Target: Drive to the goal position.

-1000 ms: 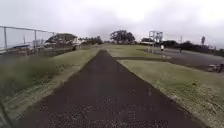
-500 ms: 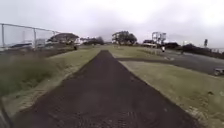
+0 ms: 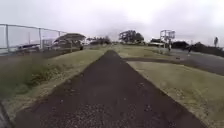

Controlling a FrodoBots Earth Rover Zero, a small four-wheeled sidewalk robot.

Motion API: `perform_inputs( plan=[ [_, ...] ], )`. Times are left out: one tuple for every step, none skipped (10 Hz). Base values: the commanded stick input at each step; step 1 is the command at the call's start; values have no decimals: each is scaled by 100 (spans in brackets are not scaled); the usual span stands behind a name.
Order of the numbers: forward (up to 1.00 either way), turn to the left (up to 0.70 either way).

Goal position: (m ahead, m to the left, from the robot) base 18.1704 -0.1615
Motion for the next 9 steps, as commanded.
perform_inputs(
  plan=[
    [100,0],
    [100,0],
    [100,0],
    [100,0],
    [100,0],
    [100,0],
    [100,0],
    [100,0],
    [100,0]
  ],
)
